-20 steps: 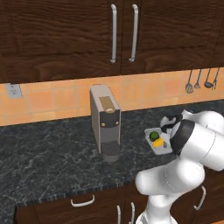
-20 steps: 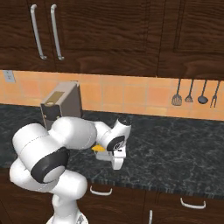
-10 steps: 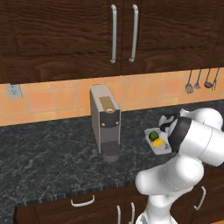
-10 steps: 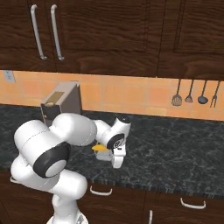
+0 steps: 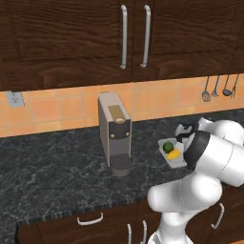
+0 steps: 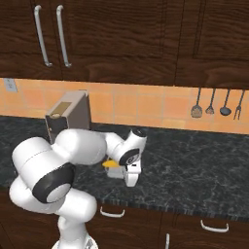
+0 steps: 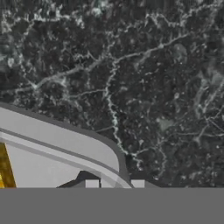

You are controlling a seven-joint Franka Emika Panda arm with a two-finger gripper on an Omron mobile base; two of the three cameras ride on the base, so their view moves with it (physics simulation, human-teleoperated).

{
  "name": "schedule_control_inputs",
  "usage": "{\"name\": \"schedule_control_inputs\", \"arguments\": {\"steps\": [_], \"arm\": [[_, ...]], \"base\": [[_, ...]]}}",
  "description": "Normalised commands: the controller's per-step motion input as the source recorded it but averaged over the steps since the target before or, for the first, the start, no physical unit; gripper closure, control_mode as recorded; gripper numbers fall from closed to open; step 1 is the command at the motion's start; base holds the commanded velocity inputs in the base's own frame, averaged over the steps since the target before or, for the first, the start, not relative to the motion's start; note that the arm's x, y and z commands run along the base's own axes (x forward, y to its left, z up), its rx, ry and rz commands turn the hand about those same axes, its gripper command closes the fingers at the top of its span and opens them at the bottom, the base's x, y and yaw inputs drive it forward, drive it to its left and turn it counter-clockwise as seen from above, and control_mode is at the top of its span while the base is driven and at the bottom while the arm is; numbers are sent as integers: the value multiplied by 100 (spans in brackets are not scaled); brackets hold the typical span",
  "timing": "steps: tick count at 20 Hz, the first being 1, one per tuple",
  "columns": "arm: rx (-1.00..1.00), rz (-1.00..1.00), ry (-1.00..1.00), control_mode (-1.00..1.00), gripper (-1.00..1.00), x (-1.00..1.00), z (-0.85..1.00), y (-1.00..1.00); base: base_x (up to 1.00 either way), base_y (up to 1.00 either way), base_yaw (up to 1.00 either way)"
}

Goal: Take the meat container that has the steak and place it on the second highest rack of the freezer. Then take the vegetable container that has the corn and avocado and place it on the highest rack of the freezer.

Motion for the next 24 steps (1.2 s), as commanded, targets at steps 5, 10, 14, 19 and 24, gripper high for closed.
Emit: {"name": "schedule_control_inputs", "arguments": {"steps": [5,10,14,19,24], "arm": [[0,-2,-22,-100,100,-35,14,12],[0,-6,-17,-100,100,-37,53,8],[6,-4,-5,-100,100,-41,98,7],[17,0,0,-100,100,-71,97,0],[13,0,1,-100,100,-46,95,17]], "base": [[0,0,0],[0,0,0],[0,0,0],[0,0,0],[0,0,0]]}}
